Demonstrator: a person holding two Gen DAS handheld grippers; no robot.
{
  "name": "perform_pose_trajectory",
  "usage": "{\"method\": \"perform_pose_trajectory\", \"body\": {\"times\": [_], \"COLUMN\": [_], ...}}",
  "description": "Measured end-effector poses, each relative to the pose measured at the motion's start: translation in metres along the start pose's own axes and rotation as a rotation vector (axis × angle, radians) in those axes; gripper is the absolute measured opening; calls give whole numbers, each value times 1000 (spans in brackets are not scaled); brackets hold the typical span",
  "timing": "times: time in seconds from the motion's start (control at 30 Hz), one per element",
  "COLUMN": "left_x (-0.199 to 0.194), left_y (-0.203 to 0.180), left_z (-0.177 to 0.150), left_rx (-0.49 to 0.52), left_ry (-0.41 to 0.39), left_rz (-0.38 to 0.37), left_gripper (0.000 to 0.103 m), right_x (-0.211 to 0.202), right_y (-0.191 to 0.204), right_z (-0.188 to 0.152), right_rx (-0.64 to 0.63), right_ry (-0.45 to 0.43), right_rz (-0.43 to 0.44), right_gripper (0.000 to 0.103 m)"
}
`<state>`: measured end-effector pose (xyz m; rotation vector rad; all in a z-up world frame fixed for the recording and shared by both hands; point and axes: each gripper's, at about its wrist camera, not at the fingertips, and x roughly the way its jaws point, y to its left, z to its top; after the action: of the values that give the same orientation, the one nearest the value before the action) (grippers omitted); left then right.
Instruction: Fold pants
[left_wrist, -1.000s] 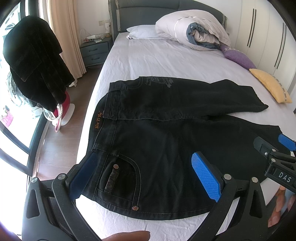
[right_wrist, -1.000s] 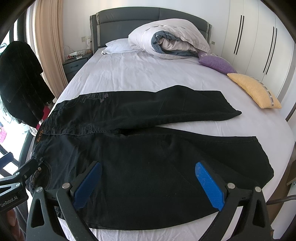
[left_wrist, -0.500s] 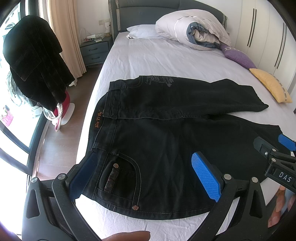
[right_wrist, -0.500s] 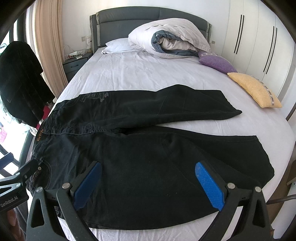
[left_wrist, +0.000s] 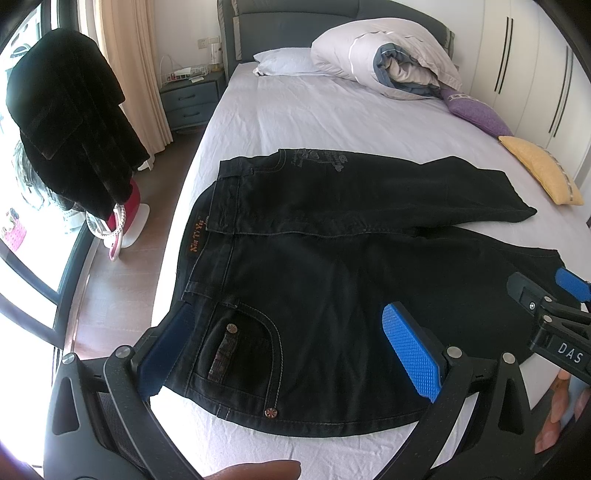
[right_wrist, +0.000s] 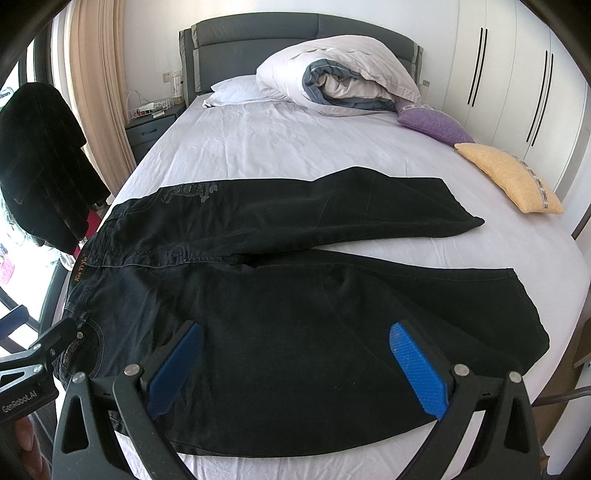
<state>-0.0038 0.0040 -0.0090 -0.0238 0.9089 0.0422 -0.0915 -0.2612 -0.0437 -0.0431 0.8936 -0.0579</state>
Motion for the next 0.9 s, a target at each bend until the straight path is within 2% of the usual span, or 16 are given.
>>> {"method": "perform_pose_trajectory", "body": {"times": [0.67, 0.8, 0.9], "left_x": [14, 25, 32], "left_y": [3, 10, 11], "left_z": [-1, 4, 12], "left_rx": [-5, -19, 17], "left_ry": [24, 50, 30], "left_rz": [-22, -96, -98], "left_gripper": [103, 103, 103], "right_x": [8, 5, -2], "right_y": [4, 1, -8], "right_z": [-8, -10, -3], "right_rx": [1, 11, 18], "right_ry": [9, -17, -62], "right_rz": [12, 55, 128], "right_gripper": [103, 103, 103]}}
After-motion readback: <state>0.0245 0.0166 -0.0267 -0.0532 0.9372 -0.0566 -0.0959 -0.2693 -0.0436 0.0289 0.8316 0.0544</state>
